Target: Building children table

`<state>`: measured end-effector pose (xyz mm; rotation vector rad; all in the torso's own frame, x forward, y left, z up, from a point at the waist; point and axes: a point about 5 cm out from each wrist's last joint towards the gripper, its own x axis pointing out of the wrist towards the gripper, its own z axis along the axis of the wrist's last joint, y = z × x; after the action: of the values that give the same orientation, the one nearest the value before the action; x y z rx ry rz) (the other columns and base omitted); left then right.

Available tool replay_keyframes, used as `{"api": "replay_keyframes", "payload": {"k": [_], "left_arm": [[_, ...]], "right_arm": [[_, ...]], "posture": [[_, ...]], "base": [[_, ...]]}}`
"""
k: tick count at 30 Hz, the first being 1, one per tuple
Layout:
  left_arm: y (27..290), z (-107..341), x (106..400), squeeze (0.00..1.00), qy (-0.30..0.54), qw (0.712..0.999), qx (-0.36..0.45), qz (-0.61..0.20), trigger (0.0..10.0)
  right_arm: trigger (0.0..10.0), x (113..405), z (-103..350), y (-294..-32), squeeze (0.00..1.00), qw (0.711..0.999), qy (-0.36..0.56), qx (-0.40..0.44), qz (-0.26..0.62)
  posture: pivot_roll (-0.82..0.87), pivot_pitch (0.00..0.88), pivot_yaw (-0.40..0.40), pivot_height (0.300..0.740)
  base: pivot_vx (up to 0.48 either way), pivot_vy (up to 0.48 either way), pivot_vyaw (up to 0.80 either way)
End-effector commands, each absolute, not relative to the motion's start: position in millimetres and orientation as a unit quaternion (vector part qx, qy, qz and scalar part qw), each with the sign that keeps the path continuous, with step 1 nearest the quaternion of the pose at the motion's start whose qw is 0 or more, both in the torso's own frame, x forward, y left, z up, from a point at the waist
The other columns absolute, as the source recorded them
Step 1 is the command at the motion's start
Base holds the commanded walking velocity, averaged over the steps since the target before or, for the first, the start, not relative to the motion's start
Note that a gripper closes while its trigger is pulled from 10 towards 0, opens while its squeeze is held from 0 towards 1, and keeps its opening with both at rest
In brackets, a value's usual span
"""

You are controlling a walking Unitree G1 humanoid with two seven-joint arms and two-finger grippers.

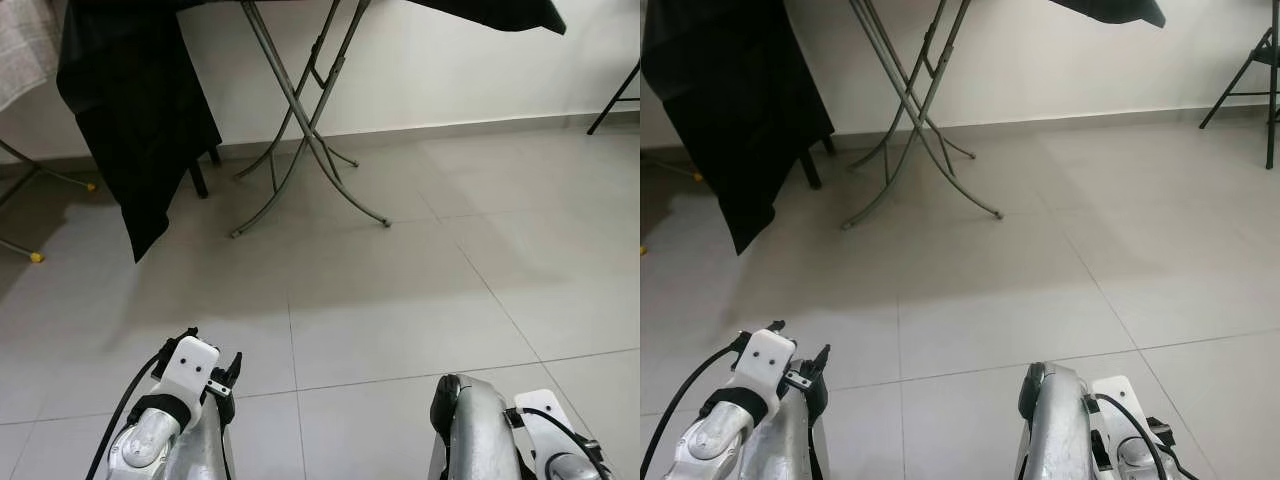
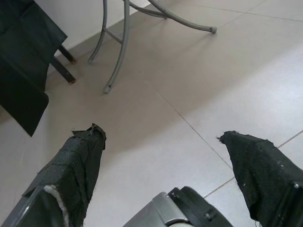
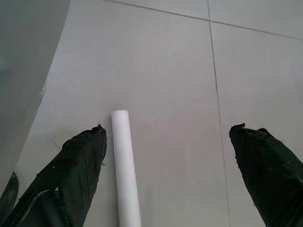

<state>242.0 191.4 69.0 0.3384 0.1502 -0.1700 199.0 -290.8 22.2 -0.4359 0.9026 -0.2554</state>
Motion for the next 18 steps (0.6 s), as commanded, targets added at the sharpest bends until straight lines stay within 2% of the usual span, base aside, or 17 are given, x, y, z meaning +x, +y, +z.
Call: {"api": "replay_keyframes", "payload": {"k": [1, 5, 7, 10, 18], "left_arm": [[194, 68, 241, 0.00, 0.081, 0.978, 0.174, -0.081, 10.0], [195, 68, 241, 0.00, 0.081, 0.978, 0.175, -0.081, 10.0], [195, 68, 242, 0.00, 0.081, 0.978, 0.175, -0.081, 10.0], [194, 68, 242, 0.00, 0.081, 0.977, 0.176, -0.083, 10.0], [196, 68, 241, 0.00, 0.082, 0.977, 0.178, -0.083, 10.0]], "right_arm": [[10.0, 198, 20, -292, 0.00, 0.868, 0.434, -0.206, -0.127], [10.0, 202, 27, -299, 0.00, 0.878, 0.401, -0.198, -0.169], [10.0, 204, 28, -299, 0.00, 0.887, 0.391, -0.166, -0.180], [10.0, 203, 21, -293, 0.00, 0.899, 0.382, -0.054, -0.206], [10.0, 203, 15, -290, 0.00, 0.899, 0.376, 0.047, -0.221]], "posture": [[-0.03, 0.000, 0.011, 0.300], [-0.03, 0.000, 0.014, 0.300], [-0.03, 0.000, 0.016, 0.300], [-0.03, 0.000, 0.017, 0.300], [-0.03, 0.000, 0.020, 0.300]], "base": [[0.000, 0.000, 0.00], [0.000, 0.000, 0.00], [0.000, 0.000, 0.00], [0.000, 0.000, 0.00], [0.000, 0.000, 0.00]]}}
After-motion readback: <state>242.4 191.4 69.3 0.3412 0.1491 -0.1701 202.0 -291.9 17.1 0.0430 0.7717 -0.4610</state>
